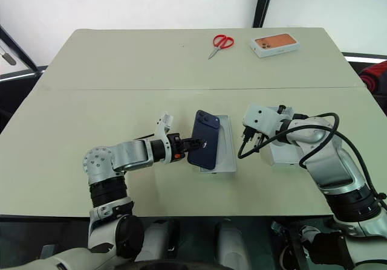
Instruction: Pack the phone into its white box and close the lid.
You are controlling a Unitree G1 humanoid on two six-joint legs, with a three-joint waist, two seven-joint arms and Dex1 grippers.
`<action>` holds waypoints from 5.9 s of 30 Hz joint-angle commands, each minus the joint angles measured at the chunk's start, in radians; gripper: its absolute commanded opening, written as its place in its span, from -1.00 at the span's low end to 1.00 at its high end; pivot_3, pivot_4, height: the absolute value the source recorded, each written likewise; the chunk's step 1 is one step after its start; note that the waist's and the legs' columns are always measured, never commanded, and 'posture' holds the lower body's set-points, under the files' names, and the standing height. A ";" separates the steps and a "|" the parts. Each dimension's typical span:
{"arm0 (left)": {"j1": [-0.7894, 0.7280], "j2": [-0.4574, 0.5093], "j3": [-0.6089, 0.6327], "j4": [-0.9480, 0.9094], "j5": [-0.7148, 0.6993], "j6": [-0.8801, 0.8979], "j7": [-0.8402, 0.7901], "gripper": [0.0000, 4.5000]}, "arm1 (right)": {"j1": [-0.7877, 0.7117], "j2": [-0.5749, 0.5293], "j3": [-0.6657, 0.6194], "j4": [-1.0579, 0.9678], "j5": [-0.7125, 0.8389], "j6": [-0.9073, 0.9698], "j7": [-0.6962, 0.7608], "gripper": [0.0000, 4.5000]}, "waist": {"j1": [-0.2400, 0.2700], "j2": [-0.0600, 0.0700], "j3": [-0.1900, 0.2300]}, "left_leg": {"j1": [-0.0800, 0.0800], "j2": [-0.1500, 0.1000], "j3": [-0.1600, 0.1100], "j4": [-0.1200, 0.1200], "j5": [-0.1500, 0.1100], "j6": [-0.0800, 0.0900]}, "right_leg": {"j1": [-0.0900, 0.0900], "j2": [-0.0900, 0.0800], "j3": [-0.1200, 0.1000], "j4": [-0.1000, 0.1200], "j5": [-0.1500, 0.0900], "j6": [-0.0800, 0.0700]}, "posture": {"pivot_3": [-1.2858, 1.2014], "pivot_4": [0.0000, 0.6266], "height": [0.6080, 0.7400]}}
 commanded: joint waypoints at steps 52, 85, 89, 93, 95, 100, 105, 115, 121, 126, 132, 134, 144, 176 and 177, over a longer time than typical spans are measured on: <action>-0.117 0.686 -1.044 -0.157 0.858 -0.740 -1.097 -0.62 | 0.031 -0.017 0.125 -0.059 -0.071 -0.090 0.036 -1.00 | -0.006 0.001 0.000 | 0.001 0.001 0.000 -0.002 -0.003 0.007 | 0.000 0.001 0.000 -0.001 0.000 0.000 | 0.03 -0.52 1.00; -0.163 0.452 -0.979 0.058 1.028 -0.787 -1.128 -0.62 | 0.078 -0.122 0.019 -0.013 -0.051 -0.094 0.019 -1.00 | -0.002 0.002 0.000 | 0.001 0.000 -0.001 0.009 -0.008 0.014 | 0.008 -0.001 -0.003 -0.001 -0.001 0.002 | 0.03 -0.52 1.00; -0.154 0.459 -0.977 0.046 1.029 -0.783 -1.126 -0.62 | 0.113 -0.138 0.057 0.040 -0.102 -0.154 0.007 -1.00 | -0.003 0.002 0.000 | 0.001 0.000 -0.001 0.009 -0.008 0.014 | 0.008 -0.001 -0.002 -0.001 -0.001 0.002 | 0.03 -0.52 1.00; -0.152 0.460 -0.972 0.039 1.027 -0.776 -1.121 -0.62 | 0.139 -0.126 0.058 0.029 -0.096 -0.161 0.020 -1.00 | -0.006 0.003 0.000 | 0.001 0.001 -0.001 0.009 -0.008 0.014 | 0.007 -0.001 -0.002 -0.001 -0.001 0.002 | 0.03 -0.52 1.00; -0.150 0.459 -0.970 0.039 1.027 -0.775 -1.118 -0.62 | 0.151 -0.115 0.051 -0.013 -0.066 -0.141 0.039 -1.00 | -0.006 0.003 0.000 | 0.001 0.001 -0.001 0.009 -0.008 0.014 | 0.008 -0.001 -0.002 -0.001 -0.001 0.002 | 0.03 -0.52 1.00; -0.153 0.454 -0.964 0.057 1.036 -0.781 -1.117 -0.62 | 0.176 -0.117 0.039 -0.091 -0.026 -0.104 0.070 -1.00 | -0.005 0.003 0.000 | 0.001 0.001 -0.001 0.009 -0.008 0.014 | 0.008 0.000 -0.002 -0.001 -0.001 0.002 | 0.03 -0.52 1.00; -0.156 0.450 -0.956 0.069 1.043 -0.787 -1.120 -0.62 | 0.198 -0.120 0.035 -0.152 -0.009 -0.065 0.086 -1.00 | -0.006 0.003 0.000 | 0.001 0.001 -0.001 0.009 -0.008 0.014 | 0.008 0.000 -0.002 -0.001 -0.001 0.002 | 0.03 -0.52 1.00; -0.153 0.442 -0.956 0.065 1.043 -0.789 -1.129 -0.62 | 0.171 -0.140 0.009 -0.113 -0.025 -0.079 0.077 -1.00 | -0.003 0.003 0.000 | 0.001 0.001 -0.001 0.009 -0.008 0.014 | 0.008 -0.001 -0.002 -0.001 -0.001 0.002 | 0.03 -0.52 1.00; -0.146 0.438 -0.968 0.049 1.043 -0.789 -1.139 -0.62 | 0.162 -0.156 -0.005 -0.094 -0.017 -0.093 0.087 -1.00 | -0.003 0.003 0.000 | 0.001 0.001 -0.001 0.009 -0.008 0.014 | 0.008 -0.001 -0.002 -0.001 -0.001 0.002 | 0.03 -0.52 1.00; -0.144 0.432 -0.973 0.046 1.044 -0.787 -1.138 -0.62 | 0.168 -0.171 -0.015 -0.078 -0.015 -0.107 0.082 -1.00 | -0.003 0.003 0.000 | 0.001 0.001 -0.001 0.009 -0.008 0.014 | 0.008 -0.001 -0.002 -0.001 -0.001 0.002 | 0.03 -0.52 1.00; -0.136 0.432 -0.983 0.038 1.045 -0.785 -1.142 -0.62 | 0.161 -0.176 -0.021 -0.073 -0.015 -0.107 0.077 -1.00 | -0.002 0.003 0.000 | 0.001 0.001 -0.001 0.009 -0.008 0.014 | 0.008 -0.001 -0.002 -0.001 -0.001 0.002 | 0.03 -0.52 1.00; -0.131 0.431 -0.989 0.029 1.046 -0.784 -1.146 -0.62 | 0.160 -0.177 -0.023 -0.073 -0.016 -0.107 0.076 -1.00 | -0.003 0.003 0.000 | 0.001 0.001 -0.001 0.009 -0.008 0.014 | 0.008 -0.001 -0.002 -0.001 -0.001 0.002 | 0.03 -0.52 1.00; -0.129 0.420 -0.997 0.020 1.053 -0.777 -1.155 -0.62 | 0.147 -0.173 -0.038 -0.066 -0.011 -0.103 0.076 -1.00 | -0.001 0.003 0.000 | 0.001 0.001 -0.001 0.009 -0.008 0.014 | 0.008 -0.001 -0.002 -0.001 -0.001 0.002 | 0.03 -0.52 1.00; 0.079 0.678 -0.772 -0.179 0.970 -1.121 -1.361 -0.66 | -0.130 -0.065 -0.134 -0.060 0.237 0.775 -0.052 0.48 | -0.011 0.005 0.000 | 0.000 0.002 0.000 0.008 -0.008 0.014 | 0.005 -0.002 -0.001 0.000 -0.001 0.001 | 0.03 -0.52 1.00; 0.090 0.686 -0.766 -0.181 0.962 -1.139 -1.376 -0.66 | -0.141 -0.065 -0.126 -0.052 0.246 0.801 -0.061 0.48 | -0.009 0.005 0.000 | 0.000 0.002 -0.001 0.008 -0.008 0.014 | 0.005 -0.002 -0.001 0.000 -0.001 0.001 | 0.03 -0.52 1.00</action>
